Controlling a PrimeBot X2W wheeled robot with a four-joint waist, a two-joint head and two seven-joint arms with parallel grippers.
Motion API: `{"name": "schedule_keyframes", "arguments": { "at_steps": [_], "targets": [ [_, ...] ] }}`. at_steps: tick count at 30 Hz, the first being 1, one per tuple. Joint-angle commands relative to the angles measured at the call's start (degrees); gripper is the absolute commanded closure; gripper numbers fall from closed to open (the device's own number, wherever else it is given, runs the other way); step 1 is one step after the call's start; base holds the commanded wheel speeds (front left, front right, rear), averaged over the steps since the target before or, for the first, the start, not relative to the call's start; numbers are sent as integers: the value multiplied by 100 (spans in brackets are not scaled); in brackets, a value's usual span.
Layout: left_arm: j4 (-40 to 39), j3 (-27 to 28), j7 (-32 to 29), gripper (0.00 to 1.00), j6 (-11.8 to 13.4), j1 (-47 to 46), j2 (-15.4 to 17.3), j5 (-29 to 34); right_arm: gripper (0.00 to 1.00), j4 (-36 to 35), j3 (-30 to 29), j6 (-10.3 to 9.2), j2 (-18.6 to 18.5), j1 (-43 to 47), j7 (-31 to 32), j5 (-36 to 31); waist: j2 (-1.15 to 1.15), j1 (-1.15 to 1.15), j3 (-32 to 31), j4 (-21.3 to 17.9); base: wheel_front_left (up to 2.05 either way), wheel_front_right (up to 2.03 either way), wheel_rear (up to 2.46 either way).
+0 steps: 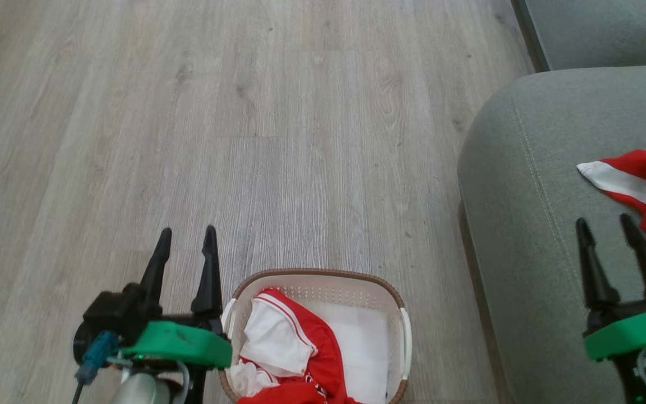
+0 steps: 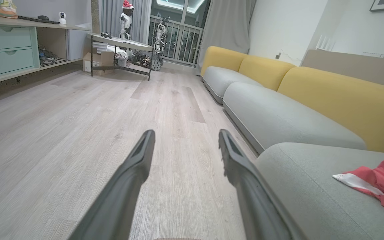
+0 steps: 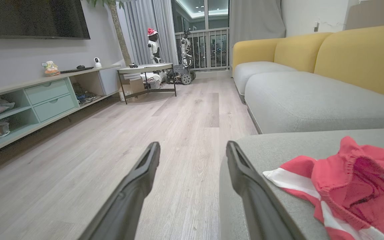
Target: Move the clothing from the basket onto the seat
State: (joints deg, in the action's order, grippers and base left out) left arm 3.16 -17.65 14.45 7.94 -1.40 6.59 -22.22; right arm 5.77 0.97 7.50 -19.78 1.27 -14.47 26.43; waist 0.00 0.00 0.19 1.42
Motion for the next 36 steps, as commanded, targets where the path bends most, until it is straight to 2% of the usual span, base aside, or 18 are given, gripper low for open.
{"name": "schedule_keyframes", "arguments": {
  "at_steps": [1,5,9,15,30,36],
  "targets": [
    [-146,287,55,0,-58,-130,-11,114,0,-199,69,-1,-48,-10,-52,-48,0,0,-1,-13,0,0,0],
    [-4,506,55,0,-233,-48,-146,383,0,-196,233,-1,66,-10,-52,-131,0,0,20,-47,0,0,0],
    [93,656,55,0,-380,-61,-254,540,0,-199,467,-1,31,-92,-52,-133,0,0,66,-63,0,0,0],
    [175,763,55,0,-508,-112,-339,696,0,-218,524,-1,-18,-211,-52,-113,0,0,127,-64,0,0,0],
    [213,768,55,0,-540,-146,-369,704,0,-274,446,-1,-15,-264,-52,-97,0,0,210,-95,0,0,0],
    [341,438,55,0,-425,-425,-370,668,0,-336,357,-1,-154,-469,-52,27,0,0,578,-201,0,0,0]
  ]
}}
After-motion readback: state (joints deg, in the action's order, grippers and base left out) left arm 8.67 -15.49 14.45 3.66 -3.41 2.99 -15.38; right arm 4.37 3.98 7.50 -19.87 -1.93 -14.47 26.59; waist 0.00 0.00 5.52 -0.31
